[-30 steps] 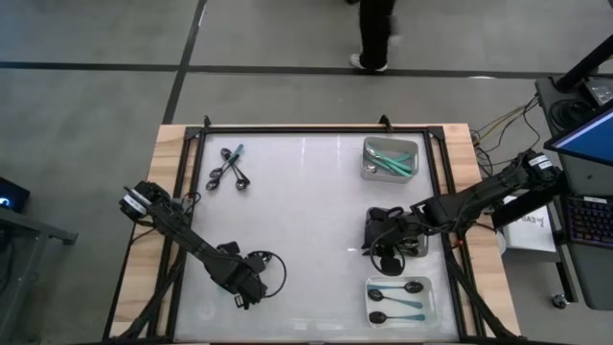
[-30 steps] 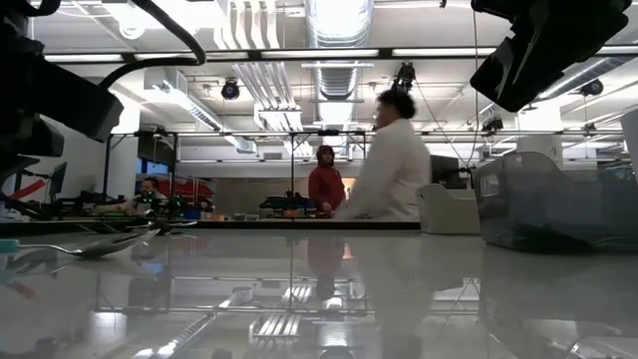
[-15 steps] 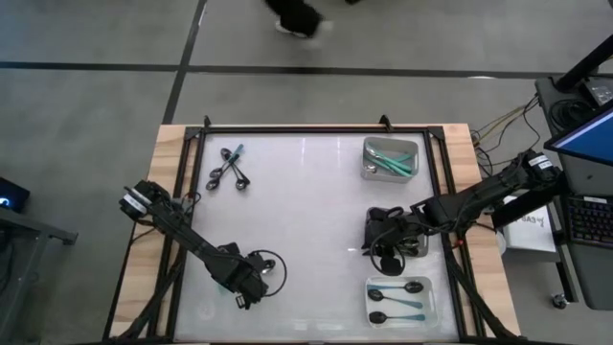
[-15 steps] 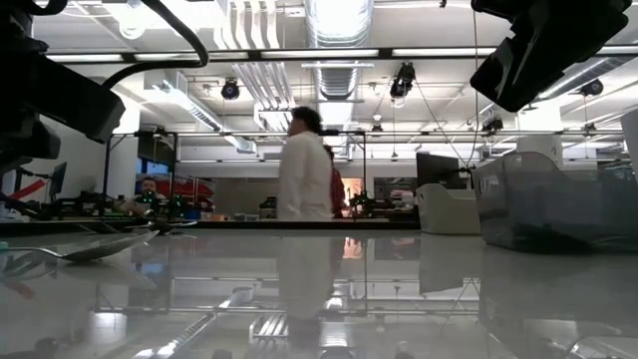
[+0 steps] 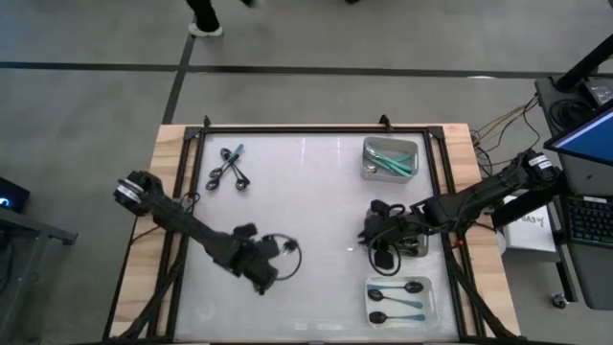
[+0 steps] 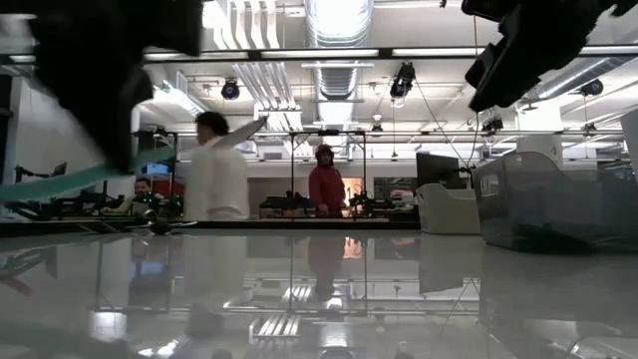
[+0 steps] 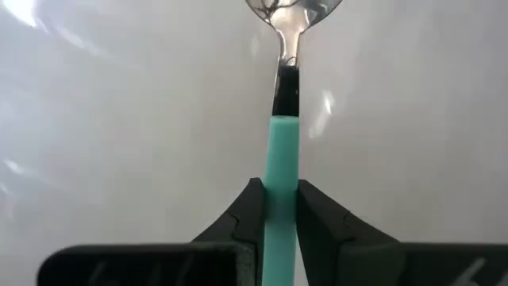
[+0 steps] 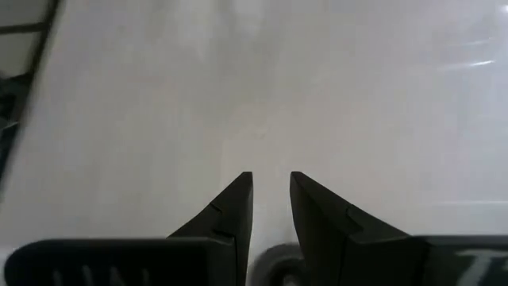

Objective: Sort silverware by color (type)
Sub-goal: Put the light blue spoon into the gray bin

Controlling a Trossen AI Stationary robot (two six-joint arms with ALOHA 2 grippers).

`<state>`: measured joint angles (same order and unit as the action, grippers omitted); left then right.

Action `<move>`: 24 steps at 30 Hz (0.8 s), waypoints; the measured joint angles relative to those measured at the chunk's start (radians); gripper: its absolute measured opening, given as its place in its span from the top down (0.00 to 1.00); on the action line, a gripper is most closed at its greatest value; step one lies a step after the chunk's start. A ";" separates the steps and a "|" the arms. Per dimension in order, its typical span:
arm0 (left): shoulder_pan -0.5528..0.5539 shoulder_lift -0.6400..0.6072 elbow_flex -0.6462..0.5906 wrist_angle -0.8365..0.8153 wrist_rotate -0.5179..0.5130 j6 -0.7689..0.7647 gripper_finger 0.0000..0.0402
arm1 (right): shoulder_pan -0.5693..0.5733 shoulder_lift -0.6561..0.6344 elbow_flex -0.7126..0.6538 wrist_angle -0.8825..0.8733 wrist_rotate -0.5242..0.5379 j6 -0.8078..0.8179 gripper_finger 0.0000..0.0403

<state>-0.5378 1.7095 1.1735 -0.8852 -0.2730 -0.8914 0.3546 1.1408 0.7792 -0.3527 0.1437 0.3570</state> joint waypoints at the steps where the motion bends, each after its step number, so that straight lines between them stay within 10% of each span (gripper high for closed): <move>1: 0.017 -0.015 0.003 0.005 -0.045 0.025 0.92 | 0.000 0.000 0.000 0.003 0.033 0.000 0.81; 10: 0.237 -0.118 0.008 0.247 -0.369 0.366 0.92 | -0.044 0.000 0.000 0.183 0.212 0.029 0.81; 24: 0.460 -0.082 -0.013 0.847 -0.293 0.778 0.92 | -0.148 0.007 0.000 0.448 0.279 -0.092 0.81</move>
<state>-0.0774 1.6271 1.1609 -0.0383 -0.5660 -0.1135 0.2063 1.1476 0.7792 0.0957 0.4227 0.2649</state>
